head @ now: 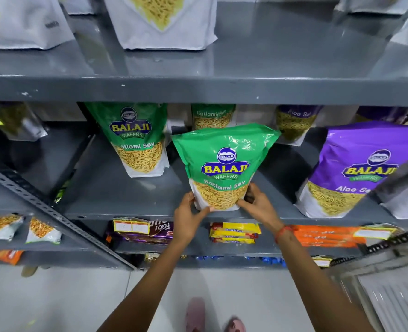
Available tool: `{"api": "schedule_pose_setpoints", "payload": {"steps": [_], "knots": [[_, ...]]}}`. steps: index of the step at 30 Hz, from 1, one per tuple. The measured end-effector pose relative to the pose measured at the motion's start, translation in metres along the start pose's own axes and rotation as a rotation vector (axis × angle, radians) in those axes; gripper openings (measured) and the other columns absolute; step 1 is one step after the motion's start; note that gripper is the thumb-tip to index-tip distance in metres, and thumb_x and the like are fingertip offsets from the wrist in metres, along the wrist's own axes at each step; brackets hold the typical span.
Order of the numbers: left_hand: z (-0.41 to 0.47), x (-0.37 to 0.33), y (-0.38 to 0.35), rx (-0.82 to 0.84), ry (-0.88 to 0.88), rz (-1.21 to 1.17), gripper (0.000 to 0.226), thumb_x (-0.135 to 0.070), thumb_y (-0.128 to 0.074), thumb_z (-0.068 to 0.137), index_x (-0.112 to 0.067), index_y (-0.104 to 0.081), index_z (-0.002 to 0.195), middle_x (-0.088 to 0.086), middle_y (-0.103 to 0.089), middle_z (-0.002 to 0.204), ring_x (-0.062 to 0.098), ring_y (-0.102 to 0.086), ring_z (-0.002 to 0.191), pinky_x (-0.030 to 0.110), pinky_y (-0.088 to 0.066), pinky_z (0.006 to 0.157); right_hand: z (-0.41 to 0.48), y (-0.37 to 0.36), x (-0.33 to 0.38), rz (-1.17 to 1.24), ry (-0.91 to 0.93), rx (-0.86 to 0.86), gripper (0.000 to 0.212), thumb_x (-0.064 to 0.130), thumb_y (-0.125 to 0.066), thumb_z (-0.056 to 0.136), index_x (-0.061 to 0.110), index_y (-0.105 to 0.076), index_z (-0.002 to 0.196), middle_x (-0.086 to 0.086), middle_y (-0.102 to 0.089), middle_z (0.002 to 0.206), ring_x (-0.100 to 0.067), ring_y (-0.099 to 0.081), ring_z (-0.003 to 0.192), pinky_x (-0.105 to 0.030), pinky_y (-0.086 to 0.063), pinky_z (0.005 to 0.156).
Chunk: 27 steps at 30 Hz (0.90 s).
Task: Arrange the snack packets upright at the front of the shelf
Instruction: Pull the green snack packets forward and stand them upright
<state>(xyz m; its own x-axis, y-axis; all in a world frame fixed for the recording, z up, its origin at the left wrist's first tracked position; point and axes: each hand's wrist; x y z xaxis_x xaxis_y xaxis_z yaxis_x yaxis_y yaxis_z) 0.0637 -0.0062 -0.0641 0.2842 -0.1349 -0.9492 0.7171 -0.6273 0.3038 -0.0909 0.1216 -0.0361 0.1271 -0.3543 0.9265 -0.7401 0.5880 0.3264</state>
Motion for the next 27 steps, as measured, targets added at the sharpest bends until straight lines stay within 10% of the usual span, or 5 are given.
{"api": "schedule_pose_setpoints", "payload": {"steps": [8, 15, 27], "knots": [[-0.016, -0.019, 0.001, 0.033, 0.014, 0.076, 0.061, -0.024, -0.077, 0.072, -0.006, -0.047, 0.122, 0.012, -0.061, 0.127, 0.025, -0.058, 0.116, 0.033, -0.050, 0.091, -0.020, -0.001, 0.005, 0.010, 0.034, -0.009, 0.055, 0.012, -0.063, 0.084, 0.012, -0.036, 0.132, -0.009, -0.053, 0.132, -0.025, -0.051, 0.123, -0.042, -0.041, 0.107], [-0.038, -0.033, 0.017, -0.198, -0.109, 0.139, 0.083, -0.052, -0.061, 0.080, -0.020, -0.021, 0.145, 0.002, -0.027, 0.156, 0.018, -0.026, 0.142, 0.034, -0.029, 0.112, -0.063, -0.041, 0.032, -0.027, 0.498, -0.626, 0.050, 0.021, -0.046, 0.086, 0.013, -0.036, 0.134, -0.010, -0.045, 0.131, -0.011, -0.038, 0.124, -0.008, -0.026, 0.105], [0.000, -0.027, 0.135, -0.310, -0.211, 0.047, 0.070, -0.038, -0.063, 0.084, -0.017, -0.030, 0.142, 0.003, -0.037, 0.151, 0.012, -0.033, 0.138, 0.028, -0.029, 0.112, -0.037, -0.169, 0.090, -0.076, 0.657, -0.347, 0.035, 0.010, -0.048, 0.086, 0.011, -0.048, 0.121, -0.006, -0.047, 0.120, -0.013, -0.046, 0.113, -0.037, -0.046, 0.097]]}}
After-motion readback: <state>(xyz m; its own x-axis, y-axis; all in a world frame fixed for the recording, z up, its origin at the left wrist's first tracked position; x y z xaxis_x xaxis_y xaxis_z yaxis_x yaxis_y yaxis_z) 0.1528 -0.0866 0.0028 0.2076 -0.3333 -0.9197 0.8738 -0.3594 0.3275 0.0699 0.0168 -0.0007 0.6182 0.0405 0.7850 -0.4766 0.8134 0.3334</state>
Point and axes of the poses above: each hand's wrist, its own z-axis towards the middle knuckle, its own y-axis out of the back of the hand, x = y × z
